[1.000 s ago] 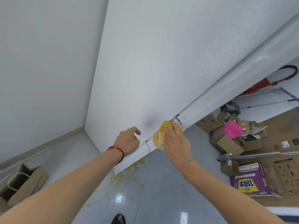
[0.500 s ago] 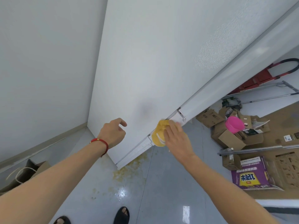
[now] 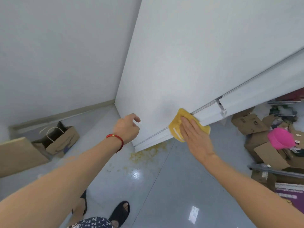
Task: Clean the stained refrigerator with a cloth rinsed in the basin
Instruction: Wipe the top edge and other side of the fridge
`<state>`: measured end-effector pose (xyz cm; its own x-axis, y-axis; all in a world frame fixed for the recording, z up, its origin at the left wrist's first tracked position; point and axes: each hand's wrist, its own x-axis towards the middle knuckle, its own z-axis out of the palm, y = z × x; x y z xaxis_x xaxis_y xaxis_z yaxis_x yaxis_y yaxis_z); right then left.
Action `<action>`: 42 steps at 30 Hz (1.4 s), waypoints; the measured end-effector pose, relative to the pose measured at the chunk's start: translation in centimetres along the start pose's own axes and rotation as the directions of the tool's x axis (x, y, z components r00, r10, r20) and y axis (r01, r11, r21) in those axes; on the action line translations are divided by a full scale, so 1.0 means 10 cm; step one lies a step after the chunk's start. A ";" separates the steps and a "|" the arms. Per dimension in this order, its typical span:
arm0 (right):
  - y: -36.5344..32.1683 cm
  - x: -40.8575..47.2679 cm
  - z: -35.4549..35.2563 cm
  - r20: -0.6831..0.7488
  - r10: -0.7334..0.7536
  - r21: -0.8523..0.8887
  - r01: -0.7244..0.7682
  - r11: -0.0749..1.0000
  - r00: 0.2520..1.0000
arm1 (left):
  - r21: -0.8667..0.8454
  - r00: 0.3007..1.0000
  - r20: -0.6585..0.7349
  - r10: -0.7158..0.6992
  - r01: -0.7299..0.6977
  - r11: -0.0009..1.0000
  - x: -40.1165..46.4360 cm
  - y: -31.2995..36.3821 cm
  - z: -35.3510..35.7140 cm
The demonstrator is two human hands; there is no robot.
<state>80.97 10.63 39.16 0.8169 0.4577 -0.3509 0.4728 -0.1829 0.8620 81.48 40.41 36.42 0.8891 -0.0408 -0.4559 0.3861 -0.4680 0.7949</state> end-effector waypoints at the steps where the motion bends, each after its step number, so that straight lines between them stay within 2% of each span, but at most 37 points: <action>1: -0.13 0.08 0.07 -0.005 -0.016 0.013 0.016 1.000 1.000 | -0.009 0.999 -0.022 -0.032 0.032 0.999 0.00 -0.08 0.07; 5: -0.75 0.43 0.26 0.020 -0.063 -0.035 0.063 0.997 0.998 | -0.026 0.992 -0.076 -0.098 0.096 0.995 0.06 -0.55 0.55; 9: -1.18 0.61 0.50 -0.083 -0.086 -0.118 0.076 0.990 0.993 | -0.108 0.984 -0.103 -0.145 0.134 0.985 0.19 -1.07 1.09; 12: -1.47 0.69 0.76 -0.108 -0.120 -0.163 0.102 0.981 0.987 | -0.175 0.978 -0.098 -0.186 0.167 0.970 0.34 -1.37 1.48; 18: -2.01 1.03 0.73 0.043 -0.189 -0.041 0.190 0.981 0.981 | -0.236 0.984 -0.148 -0.096 0.059 0.970 0.62 -1.45 1.72; 20: -1.99 1.04 0.65 0.064 -0.186 -0.025 0.188 0.982 0.980 | -0.228 0.986 -0.150 -0.077 0.041 0.973 0.64 -1.48 1.67; 22: -1.77 0.91 0.55 0.067 -0.117 0.094 0.111 0.989 0.991 | -0.210 0.988 -0.133 -0.080 0.050 0.976 0.62 -1.48 1.64; 24: -1.48 0.75 0.46 -0.061 -0.044 0.179 0.054 0.982 0.997 | -0.208 0.987 -0.125 -0.104 0.077 0.975 0.58 -1.51 1.64; 27: -1.16 0.57 0.46 -0.186 0.029 0.122 -0.007 0.993 0.982 | -0.222 0.985 -0.113 -0.128 0.101 0.970 0.56 -1.54 1.75; 29: -1.28 0.58 0.59 -0.188 0.022 0.050 -0.013 0.999 0.982 | -0.224 0.987 -0.108 -0.118 0.091 0.970 0.60 -1.60 1.86; 32: -1.66 0.77 0.72 -0.131 -0.057 0.016 0.060 0.998 0.990 | -0.191 0.995 -0.091 -0.043 0.025 0.981 0.70 -1.76 2.03; 36: -2.26 1.02 1.09 -0.173 -0.057 -0.023 0.054 0.998 0.983 | -0.030 0.988 -0.054 0.147 -0.149 0.988 0.86 -2.12 2.26; 39: -2.77 1.18 1.35 -0.206 -0.054 -0.118 0.030 0.993 0.977 | 0.043 0.969 -0.056 0.239 -0.237 0.971 1.02 -2.48 2.43; 42: -3.20 1.35 1.55 -0.255 -0.069 -0.120 0.039 0.992 0.965 | 0.120 0.953 -0.026 0.303 -0.298 0.947 1.24 -2.84 2.53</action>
<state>81.98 9.20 1.18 0.6712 0.6758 -0.3047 0.4611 -0.0588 0.8854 75.33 30.82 -1.96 0.9702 -0.1581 -0.1834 0.0714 -0.5369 0.8406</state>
